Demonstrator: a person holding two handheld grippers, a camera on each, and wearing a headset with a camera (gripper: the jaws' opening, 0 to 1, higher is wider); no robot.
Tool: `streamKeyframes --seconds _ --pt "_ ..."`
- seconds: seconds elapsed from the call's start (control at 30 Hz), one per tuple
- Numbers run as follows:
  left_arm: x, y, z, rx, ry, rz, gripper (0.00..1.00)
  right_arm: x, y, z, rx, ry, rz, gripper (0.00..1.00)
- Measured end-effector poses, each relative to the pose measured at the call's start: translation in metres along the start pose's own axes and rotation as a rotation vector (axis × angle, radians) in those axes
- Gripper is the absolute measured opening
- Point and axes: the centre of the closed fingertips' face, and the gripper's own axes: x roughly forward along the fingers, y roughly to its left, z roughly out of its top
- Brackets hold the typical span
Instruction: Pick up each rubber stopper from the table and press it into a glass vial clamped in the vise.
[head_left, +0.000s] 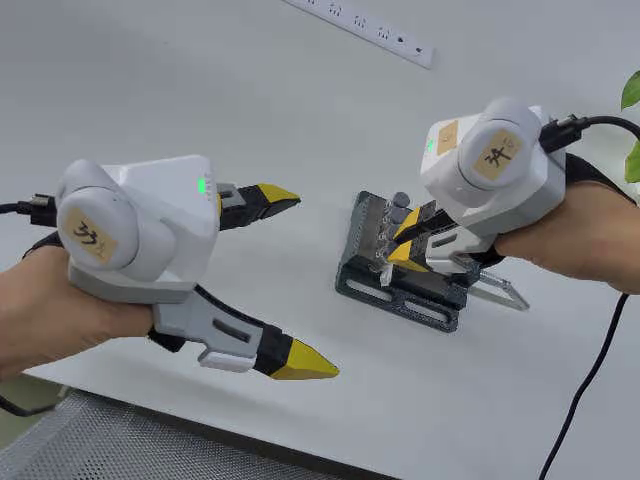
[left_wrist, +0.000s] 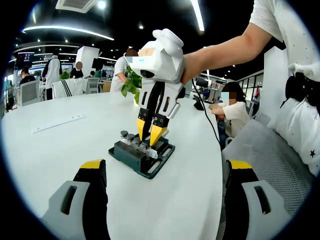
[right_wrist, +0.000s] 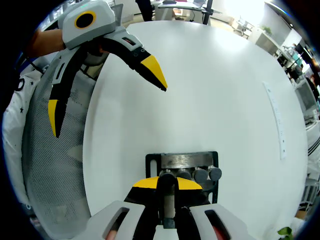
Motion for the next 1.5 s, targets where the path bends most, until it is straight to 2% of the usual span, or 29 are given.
streamKeyframes --seconds 0.3,0.47,0.93,1.17,1.27,1.3,1.5 --pt "0.003 -0.001 0.006 0.004 -0.006 0.002 0.98 0.002 0.001 0.001 -0.013 0.004 -0.019 0.05" --pt "0.004 -0.003 0.008 0.007 -0.005 -0.005 0.97 0.002 0.002 0.0 -0.016 -0.012 -0.02 0.07" --pt "0.001 -0.003 0.006 0.003 -0.007 -0.001 0.96 0.002 0.003 0.001 0.014 -0.04 -0.028 0.1" --pt "0.002 -0.005 0.007 0.004 -0.007 -0.002 0.96 -0.004 -0.002 0.002 0.026 -0.061 -0.038 0.1" --pt "0.002 -0.005 0.008 0.003 -0.007 -0.002 0.96 -0.009 -0.004 0.003 0.034 -0.081 -0.04 0.05" --pt "0.002 -0.005 0.008 0.003 -0.008 -0.003 0.96 -0.012 -0.003 0.005 0.058 -0.098 -0.034 0.04" --pt "0.002 -0.004 0.005 0.002 -0.004 -0.006 0.96 -0.012 -0.001 0.003 0.058 -0.096 -0.013 0.02"
